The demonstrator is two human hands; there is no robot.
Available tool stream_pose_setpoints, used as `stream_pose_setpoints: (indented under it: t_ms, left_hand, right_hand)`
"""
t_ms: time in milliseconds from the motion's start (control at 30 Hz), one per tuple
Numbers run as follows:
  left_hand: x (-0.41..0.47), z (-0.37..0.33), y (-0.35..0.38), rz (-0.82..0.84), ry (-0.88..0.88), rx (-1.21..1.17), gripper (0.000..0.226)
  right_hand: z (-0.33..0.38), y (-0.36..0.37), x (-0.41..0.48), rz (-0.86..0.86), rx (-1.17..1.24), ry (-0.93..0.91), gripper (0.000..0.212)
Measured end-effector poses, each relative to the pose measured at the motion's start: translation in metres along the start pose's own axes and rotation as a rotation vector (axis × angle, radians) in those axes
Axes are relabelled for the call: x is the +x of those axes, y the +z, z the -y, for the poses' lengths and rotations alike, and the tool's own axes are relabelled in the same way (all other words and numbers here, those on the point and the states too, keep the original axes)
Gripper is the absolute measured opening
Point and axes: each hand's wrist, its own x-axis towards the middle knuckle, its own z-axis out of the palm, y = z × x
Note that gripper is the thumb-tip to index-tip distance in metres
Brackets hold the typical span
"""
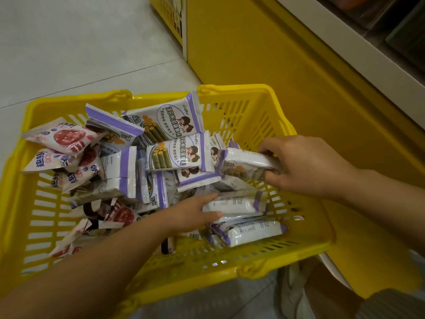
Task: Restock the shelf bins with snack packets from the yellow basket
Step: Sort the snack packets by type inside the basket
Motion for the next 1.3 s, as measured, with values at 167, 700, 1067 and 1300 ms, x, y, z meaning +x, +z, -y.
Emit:
stream_pose_setpoints:
  t_ms: [167,700,1067,1300]
  left_hand:
    - [0.006,-0.013,0.009,-0.368,0.082,0.426,0.044]
    - [-0.009,-0.009,0.006,0.183,0.005,0.025,0.109]
    - [-0.008,0.001,0.0,0.139,0.024,-0.094,0.098]
    - [-0.007,0.002,-0.013,0.086,0.033,0.093,0.086]
  right_hand:
    - [0.006,-0.012,-0.007,0.085,-0.009,-0.076,0.031]
    - [0.021,0.011,0.007,0.552,0.082,-0.037,0.035]
    - [0.028,0.097,0.069,0.341,-0.037,0.251,0.069]
    - [0.017,0.086,0.065,0.165,0.111,0.409,0.032]
